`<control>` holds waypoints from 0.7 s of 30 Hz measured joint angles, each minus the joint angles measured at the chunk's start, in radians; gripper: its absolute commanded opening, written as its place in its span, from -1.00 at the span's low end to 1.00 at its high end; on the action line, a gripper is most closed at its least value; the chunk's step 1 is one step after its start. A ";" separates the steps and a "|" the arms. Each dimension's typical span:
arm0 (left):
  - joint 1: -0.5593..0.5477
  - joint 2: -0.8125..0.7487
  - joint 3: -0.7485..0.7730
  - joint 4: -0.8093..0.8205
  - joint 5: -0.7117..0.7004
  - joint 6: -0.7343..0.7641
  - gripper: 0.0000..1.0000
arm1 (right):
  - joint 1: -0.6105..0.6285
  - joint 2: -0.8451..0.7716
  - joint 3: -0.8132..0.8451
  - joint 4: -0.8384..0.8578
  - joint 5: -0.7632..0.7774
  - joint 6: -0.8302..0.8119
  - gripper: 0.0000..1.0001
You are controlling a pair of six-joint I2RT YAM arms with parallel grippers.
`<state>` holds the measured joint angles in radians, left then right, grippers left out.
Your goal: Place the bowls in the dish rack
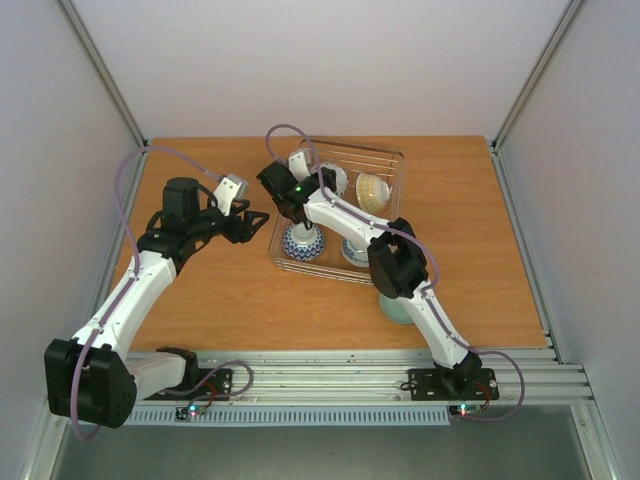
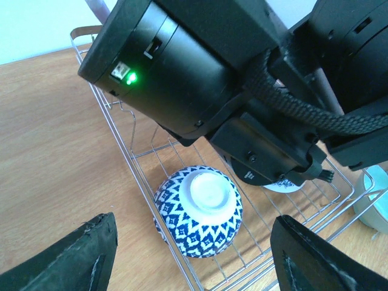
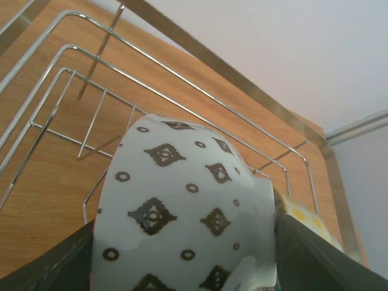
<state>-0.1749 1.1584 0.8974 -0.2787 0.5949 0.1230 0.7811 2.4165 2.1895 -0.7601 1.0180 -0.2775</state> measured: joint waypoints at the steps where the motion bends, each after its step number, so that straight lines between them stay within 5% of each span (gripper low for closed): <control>1: 0.000 0.000 0.000 0.000 0.000 0.000 0.41 | 0.001 0.005 0.003 0.000 -0.003 0.000 -0.81; 3: 0.000 0.000 0.000 0.000 0.000 0.000 0.41 | 0.002 0.018 0.016 -0.008 -0.006 0.002 -0.55; 10: 0.000 0.000 0.000 0.000 0.000 0.000 0.41 | 0.002 0.072 0.080 -0.050 -0.021 0.032 0.91; 21: 0.000 0.000 0.000 0.000 0.000 0.000 0.41 | 0.016 0.048 0.040 -0.033 -0.039 -0.003 0.97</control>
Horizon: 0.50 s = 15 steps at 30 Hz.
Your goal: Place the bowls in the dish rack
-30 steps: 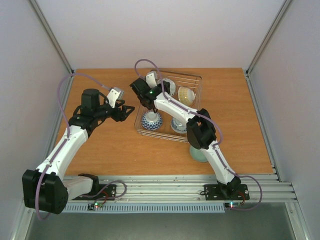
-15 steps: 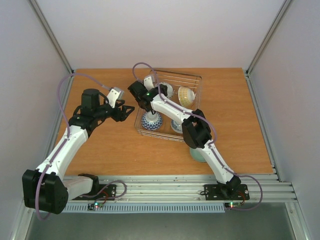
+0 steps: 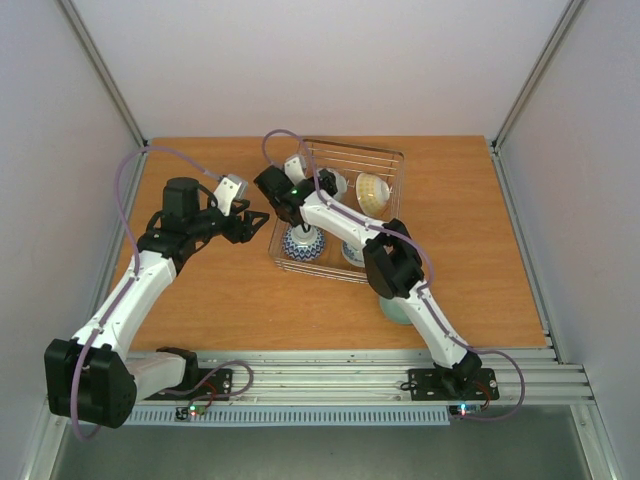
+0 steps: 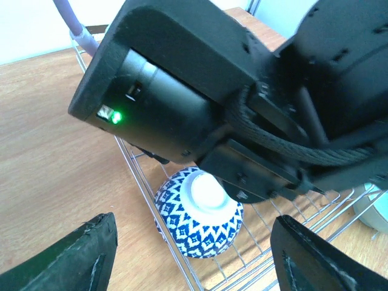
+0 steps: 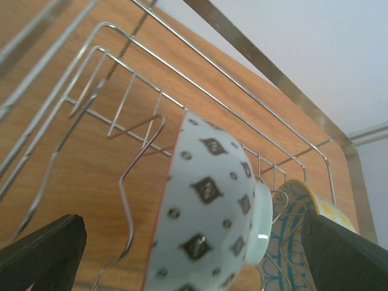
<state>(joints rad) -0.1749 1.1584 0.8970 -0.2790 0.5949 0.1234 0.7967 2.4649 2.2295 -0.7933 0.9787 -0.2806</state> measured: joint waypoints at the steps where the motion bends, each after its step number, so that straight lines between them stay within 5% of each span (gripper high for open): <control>1: 0.000 0.000 0.000 0.000 0.000 0.000 0.41 | 0.007 -0.014 -0.016 0.003 -0.008 -0.013 0.97; 8: 0.000 0.000 0.000 0.000 0.000 0.000 0.41 | 0.070 -0.253 -0.209 -0.001 -0.057 -0.014 0.98; 15: 0.000 0.002 0.000 0.000 0.004 0.000 0.41 | 0.055 -0.674 -0.625 -0.053 -0.063 0.182 0.84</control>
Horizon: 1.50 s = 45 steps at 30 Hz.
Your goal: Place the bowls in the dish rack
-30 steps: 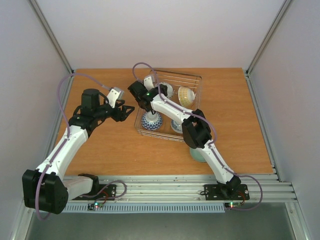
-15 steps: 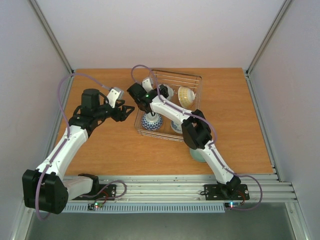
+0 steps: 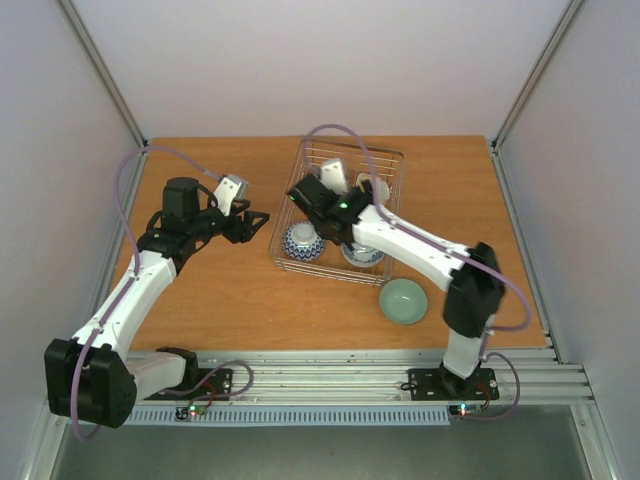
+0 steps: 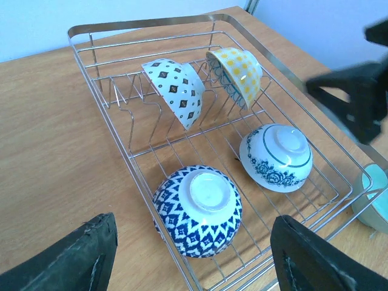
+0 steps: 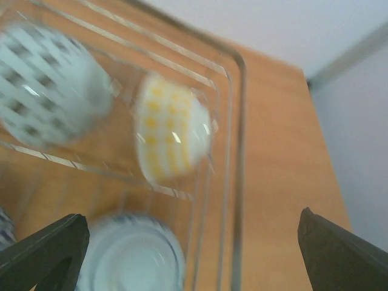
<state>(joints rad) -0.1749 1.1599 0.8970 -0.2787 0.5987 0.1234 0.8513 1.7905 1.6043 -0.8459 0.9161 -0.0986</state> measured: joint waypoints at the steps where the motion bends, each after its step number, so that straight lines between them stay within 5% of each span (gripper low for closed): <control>1: 0.000 0.002 0.000 0.000 0.001 0.000 0.41 | -0.005 -0.050 -0.066 -0.013 -0.001 0.034 0.79; 9: 0.000 0.010 0.000 0.000 0.016 -0.001 0.41 | -0.008 -0.537 -0.666 -0.156 -0.108 0.475 0.41; 18: 0.000 0.026 0.000 0.000 0.024 -0.004 0.41 | 0.027 -0.951 -0.922 -0.369 -0.190 0.866 0.17; 37: 0.000 0.058 0.000 0.000 0.024 -0.004 0.41 | 0.045 -0.934 -1.138 -0.181 -0.317 0.992 0.13; 45: 0.000 0.059 0.000 0.000 0.024 -0.004 0.41 | 0.087 -0.934 -1.144 -0.147 -0.323 1.017 -0.31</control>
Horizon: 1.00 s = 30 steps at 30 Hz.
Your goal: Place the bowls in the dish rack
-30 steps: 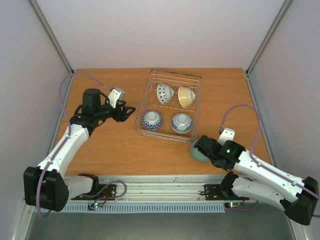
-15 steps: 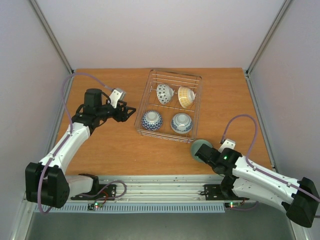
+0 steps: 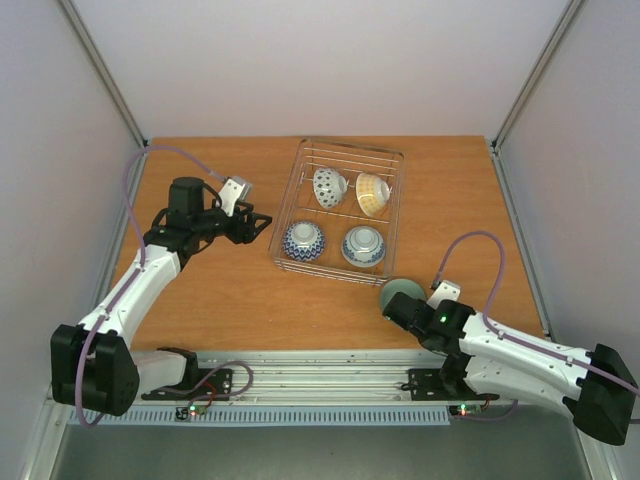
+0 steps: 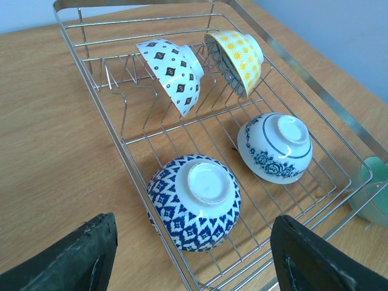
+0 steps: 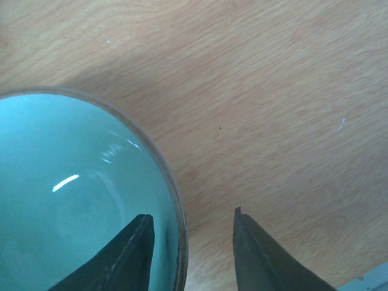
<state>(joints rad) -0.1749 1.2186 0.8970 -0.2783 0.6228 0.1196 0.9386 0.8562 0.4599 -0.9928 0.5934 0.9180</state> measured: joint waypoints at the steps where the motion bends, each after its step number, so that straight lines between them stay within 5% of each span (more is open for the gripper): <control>1: 0.000 0.000 0.000 0.000 0.000 0.000 0.41 | 0.004 0.004 -0.005 0.007 -0.002 0.002 -0.36; 4: 0.000 0.000 0.000 0.000 0.000 0.000 0.41 | 0.019 0.033 -0.015 0.022 -0.006 0.014 -0.55; 7: 0.000 0.000 0.000 0.000 0.000 0.000 0.41 | 0.034 0.058 -0.016 0.040 -0.006 0.031 -0.96; 15: 0.000 0.000 0.000 0.000 0.001 0.000 0.42 | 0.117 0.080 0.027 0.007 0.070 0.138 -0.97; 24: 0.000 0.027 0.005 -0.017 0.035 -0.005 0.56 | 0.330 0.165 0.263 -0.504 0.215 0.462 -0.97; 30: 0.000 0.068 0.050 -0.061 0.110 0.004 0.67 | 0.366 0.344 0.523 -0.616 0.400 0.509 -0.97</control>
<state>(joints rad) -0.1749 1.2865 0.9474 -0.3393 0.7330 0.1234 1.3045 1.2003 0.9829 -1.6093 0.9932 1.4269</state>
